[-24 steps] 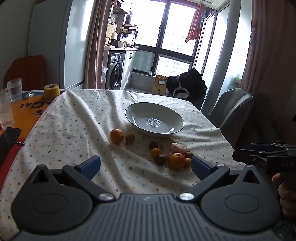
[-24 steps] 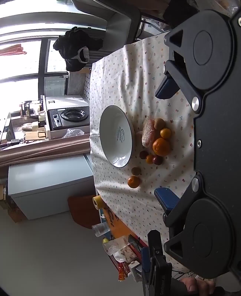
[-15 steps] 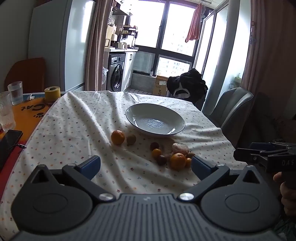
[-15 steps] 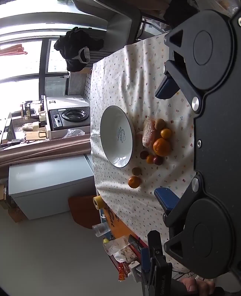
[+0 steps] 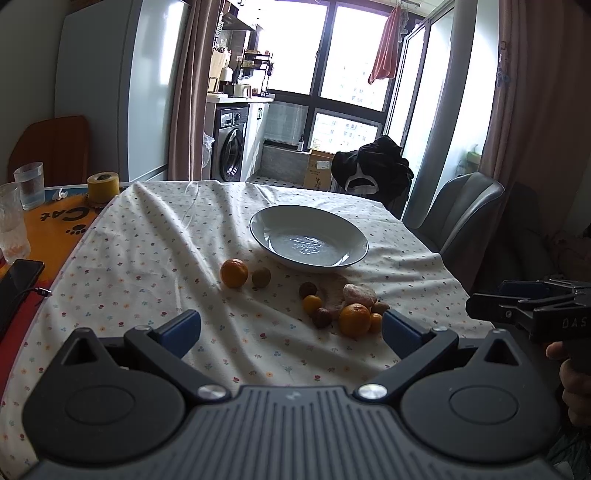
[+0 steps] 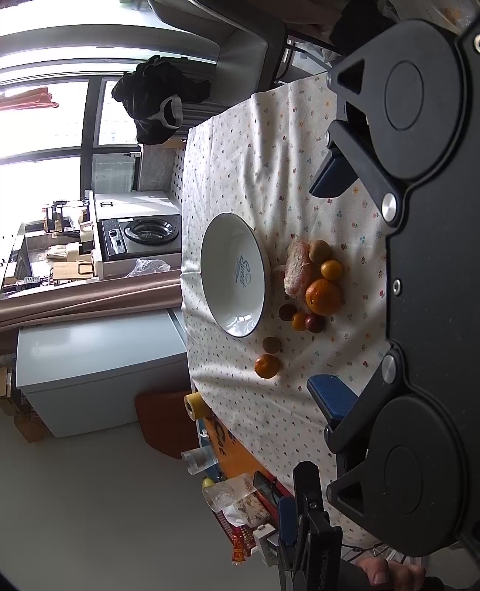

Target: Organize fruits

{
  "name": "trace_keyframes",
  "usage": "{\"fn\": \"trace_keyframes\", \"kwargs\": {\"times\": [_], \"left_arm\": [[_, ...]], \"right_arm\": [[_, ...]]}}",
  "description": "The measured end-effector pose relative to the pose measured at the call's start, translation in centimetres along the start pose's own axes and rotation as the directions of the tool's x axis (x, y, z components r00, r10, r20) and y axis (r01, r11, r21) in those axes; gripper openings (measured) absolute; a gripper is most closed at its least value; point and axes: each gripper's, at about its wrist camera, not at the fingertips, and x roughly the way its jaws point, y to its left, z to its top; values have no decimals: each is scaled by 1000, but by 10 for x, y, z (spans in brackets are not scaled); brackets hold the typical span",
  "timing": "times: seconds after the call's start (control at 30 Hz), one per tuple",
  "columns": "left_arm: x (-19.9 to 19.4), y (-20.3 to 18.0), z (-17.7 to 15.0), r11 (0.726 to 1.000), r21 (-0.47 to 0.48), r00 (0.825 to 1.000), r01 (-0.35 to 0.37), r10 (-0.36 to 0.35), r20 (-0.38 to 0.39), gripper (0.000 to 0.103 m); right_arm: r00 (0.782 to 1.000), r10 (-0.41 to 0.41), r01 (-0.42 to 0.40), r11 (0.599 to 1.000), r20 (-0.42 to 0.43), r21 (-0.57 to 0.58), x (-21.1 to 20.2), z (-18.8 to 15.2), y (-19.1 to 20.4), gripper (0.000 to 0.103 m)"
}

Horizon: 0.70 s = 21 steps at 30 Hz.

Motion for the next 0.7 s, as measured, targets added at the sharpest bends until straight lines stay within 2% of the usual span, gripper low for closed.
{"fn": "trace_keyframes", "kwargs": {"times": [0.7], "left_arm": [[-2,0,3,1000,12,1000,-11,11,8,103]], "right_arm": [[1000,-13,13,1000,11,-7,-1,2,-4,103]]}}
